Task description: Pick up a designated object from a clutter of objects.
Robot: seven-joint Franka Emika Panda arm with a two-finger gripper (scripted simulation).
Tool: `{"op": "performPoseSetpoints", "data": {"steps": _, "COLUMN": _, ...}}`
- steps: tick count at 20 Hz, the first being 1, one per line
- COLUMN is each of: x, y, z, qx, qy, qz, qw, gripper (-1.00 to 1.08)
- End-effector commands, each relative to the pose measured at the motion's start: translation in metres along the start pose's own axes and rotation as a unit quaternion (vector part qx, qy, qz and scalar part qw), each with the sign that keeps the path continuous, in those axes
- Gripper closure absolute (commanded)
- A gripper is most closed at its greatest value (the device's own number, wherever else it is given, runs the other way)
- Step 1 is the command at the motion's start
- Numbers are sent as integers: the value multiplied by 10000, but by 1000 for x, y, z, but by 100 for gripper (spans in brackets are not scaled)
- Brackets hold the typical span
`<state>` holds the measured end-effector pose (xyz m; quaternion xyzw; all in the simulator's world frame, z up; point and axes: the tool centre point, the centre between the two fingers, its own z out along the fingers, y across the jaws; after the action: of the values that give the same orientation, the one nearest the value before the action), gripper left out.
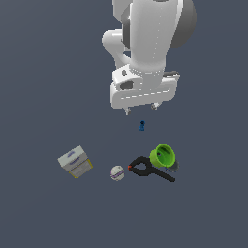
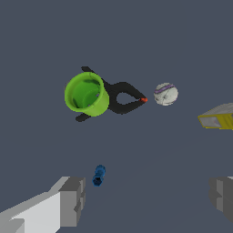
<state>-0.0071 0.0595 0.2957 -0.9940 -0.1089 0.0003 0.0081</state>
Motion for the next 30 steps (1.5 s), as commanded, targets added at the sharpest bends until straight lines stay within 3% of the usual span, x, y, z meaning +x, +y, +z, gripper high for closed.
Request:
{"op": "performPoseSetpoints", "data": {"steps": 1, "x": -3, "y": -4, "z": 15, "qx": -15, "qy": -5, "qz": -196, "qw": 9998, "gripper": -92}}
{"op": "performPoseSetpoints", "data": {"steps": 11, "x": -34, "y": -30, "z": 99, "qx": -80, "qy": -23, "qz": -1381, "qw": 9904, "gripper": -92}}
{"op": "performPoseSetpoints", "data": {"steps": 20, "x": -80, "y": -54, "z": 166, "qx": -94, "qy": -33, "qz": -2495, "qw": 9683, "gripper": -92}}
{"op": "performPoseSetpoints", "data": {"steps": 30, "x": -115, "y": -68, "z": 200, "qx": -78, "qy": -32, "qz": -3162, "qw": 9487, "gripper": -92}}
